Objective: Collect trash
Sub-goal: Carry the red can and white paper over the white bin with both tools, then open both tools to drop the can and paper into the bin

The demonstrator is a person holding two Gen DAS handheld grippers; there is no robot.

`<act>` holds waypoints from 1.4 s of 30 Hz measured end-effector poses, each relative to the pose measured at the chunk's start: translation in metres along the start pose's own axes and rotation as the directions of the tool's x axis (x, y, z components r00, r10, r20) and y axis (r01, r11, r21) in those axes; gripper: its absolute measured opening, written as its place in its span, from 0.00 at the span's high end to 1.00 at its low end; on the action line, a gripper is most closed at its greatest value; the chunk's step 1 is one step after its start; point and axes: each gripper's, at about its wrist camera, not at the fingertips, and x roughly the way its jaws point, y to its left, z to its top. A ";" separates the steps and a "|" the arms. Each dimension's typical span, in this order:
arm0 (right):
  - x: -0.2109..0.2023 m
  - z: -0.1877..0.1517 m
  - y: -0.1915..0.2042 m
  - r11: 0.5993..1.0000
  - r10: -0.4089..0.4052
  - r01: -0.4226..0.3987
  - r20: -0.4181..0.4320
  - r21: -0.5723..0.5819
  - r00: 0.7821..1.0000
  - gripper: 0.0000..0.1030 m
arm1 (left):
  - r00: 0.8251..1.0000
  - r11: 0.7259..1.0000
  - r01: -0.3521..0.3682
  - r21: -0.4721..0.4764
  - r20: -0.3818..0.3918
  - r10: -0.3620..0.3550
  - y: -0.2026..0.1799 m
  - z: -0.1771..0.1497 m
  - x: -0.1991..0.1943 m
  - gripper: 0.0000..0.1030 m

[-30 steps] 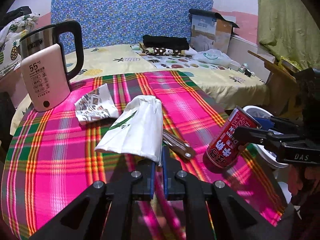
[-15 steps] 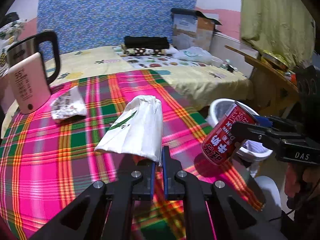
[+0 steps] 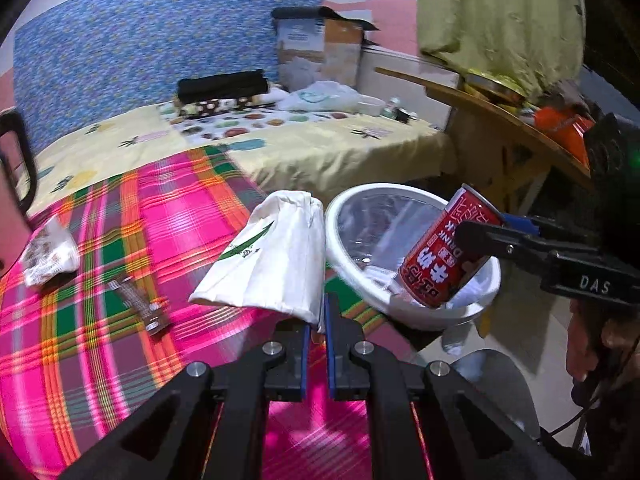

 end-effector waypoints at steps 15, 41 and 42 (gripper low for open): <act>-0.008 -0.015 -0.061 0.978 -0.180 0.182 -0.022 0.103 0.983 0.45 | 0.987 0.982 0.147 0.118 -0.076 -0.139 -0.065 0.020 0.055 0.94; -0.018 -0.016 -0.069 0.967 -0.241 0.241 -0.004 0.082 0.971 0.41 | 0.978 0.978 0.194 0.071 -0.090 -0.188 -0.066 0.015 0.065 0.53; -0.017 -0.015 -0.067 0.967 -0.244 0.244 -0.002 0.077 0.970 0.41 | 0.979 0.979 0.191 0.065 -0.088 -0.185 -0.063 0.014 0.063 0.53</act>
